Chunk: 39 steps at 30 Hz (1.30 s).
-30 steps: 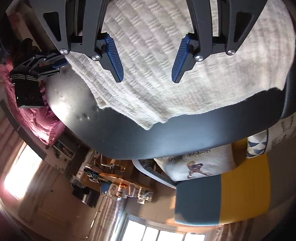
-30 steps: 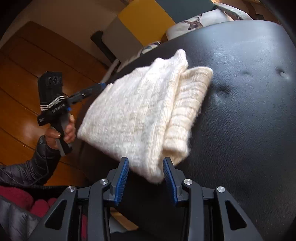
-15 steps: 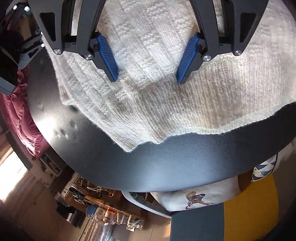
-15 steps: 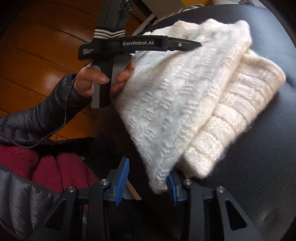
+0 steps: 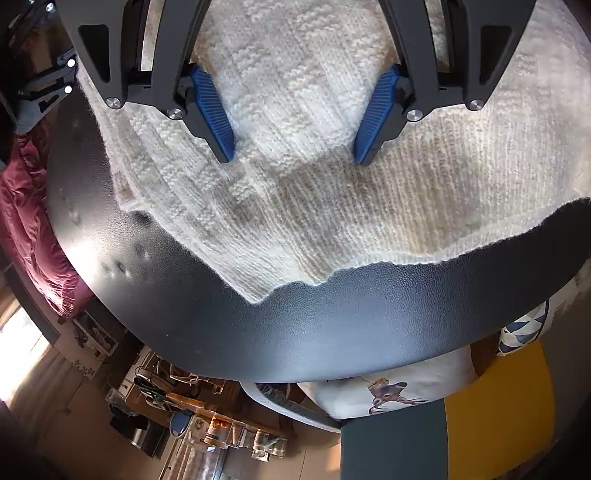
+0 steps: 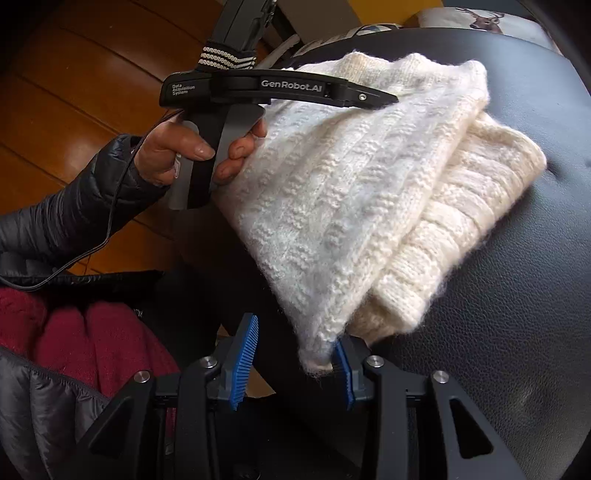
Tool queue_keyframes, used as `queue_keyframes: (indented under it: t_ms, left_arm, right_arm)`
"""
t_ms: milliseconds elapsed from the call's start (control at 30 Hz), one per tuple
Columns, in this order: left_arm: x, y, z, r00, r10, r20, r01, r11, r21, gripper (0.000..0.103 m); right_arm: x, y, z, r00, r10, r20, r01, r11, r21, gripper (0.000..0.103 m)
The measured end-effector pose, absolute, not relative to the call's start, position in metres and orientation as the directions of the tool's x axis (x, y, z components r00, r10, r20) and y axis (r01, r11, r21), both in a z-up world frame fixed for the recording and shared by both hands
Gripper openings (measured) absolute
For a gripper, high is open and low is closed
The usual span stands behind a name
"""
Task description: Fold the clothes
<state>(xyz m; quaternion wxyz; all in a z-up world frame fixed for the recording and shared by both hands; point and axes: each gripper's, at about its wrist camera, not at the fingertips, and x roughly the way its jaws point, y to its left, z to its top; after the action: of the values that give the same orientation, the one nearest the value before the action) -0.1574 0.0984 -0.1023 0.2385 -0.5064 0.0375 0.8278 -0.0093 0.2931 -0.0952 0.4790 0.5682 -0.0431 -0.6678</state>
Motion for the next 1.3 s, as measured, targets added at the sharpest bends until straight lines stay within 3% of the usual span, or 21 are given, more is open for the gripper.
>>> queue_keyframes:
  t_ms: [133, 267, 433, 533, 700, 1033, 1200, 1300]
  left_arm:
    - [-0.158, 0.096, -0.088, -0.381, 0.371, -0.847, -0.416, -0.887, -0.201, 0.068]
    - [-0.163, 0.092, -0.069, -0.413, 0.383, -0.827, -0.447, -0.876, -0.183, 0.068]
    - [-0.190, 0.098, -0.057, -0.424, 0.405, -0.810, -0.472, -0.862, -0.183, 0.068]
    - [-0.210, 0.115, -0.063, -0.395, 0.406, -0.824, -0.495, -0.850, -0.181, 0.068]
    - [-0.234, 0.142, -0.086, -0.344, 0.390, -0.854, -0.502, -0.845, -0.184, 0.068]
    - [-0.245, 0.168, -0.116, -0.384, 0.301, -0.873, -0.445, -0.889, -0.111, 0.078]
    - [-0.244, 0.144, -0.098, -0.381, 0.348, -0.857, -0.377, -0.904, -0.199, 0.077]
    - [-0.228, 0.099, -0.067, -0.432, 0.409, -0.804, -0.334, -0.901, -0.279, 0.077]
  right_arm:
    - [-0.003, 0.311, -0.090, 0.037, -0.675, -0.737, 0.545, -0.605, 0.581, 0.039]
    - [0.005, 0.335, -0.077, -0.095, -0.559, -0.823, 0.511, -0.737, 0.442, 0.042]
    - [-0.012, 0.336, -0.040, -0.269, -0.599, -0.754, 0.499, -0.756, 0.423, 0.042]
    - [-0.030, 0.297, -0.037, -0.273, -0.633, -0.724, 0.534, -0.726, 0.433, 0.043]
    - [-0.054, 0.250, -0.068, -0.215, -0.567, -0.796, 0.519, -0.756, 0.398, 0.043]
    - [-0.041, 0.282, -0.094, -0.258, -0.705, -0.660, 0.387, -0.702, 0.599, 0.042]
    - [-0.035, 0.280, -0.094, -0.289, -0.706, -0.647, 0.374, -0.705, 0.603, 0.042]
    - [-0.032, 0.282, -0.096, -0.314, -0.711, -0.629, 0.344, -0.703, 0.623, 0.042]
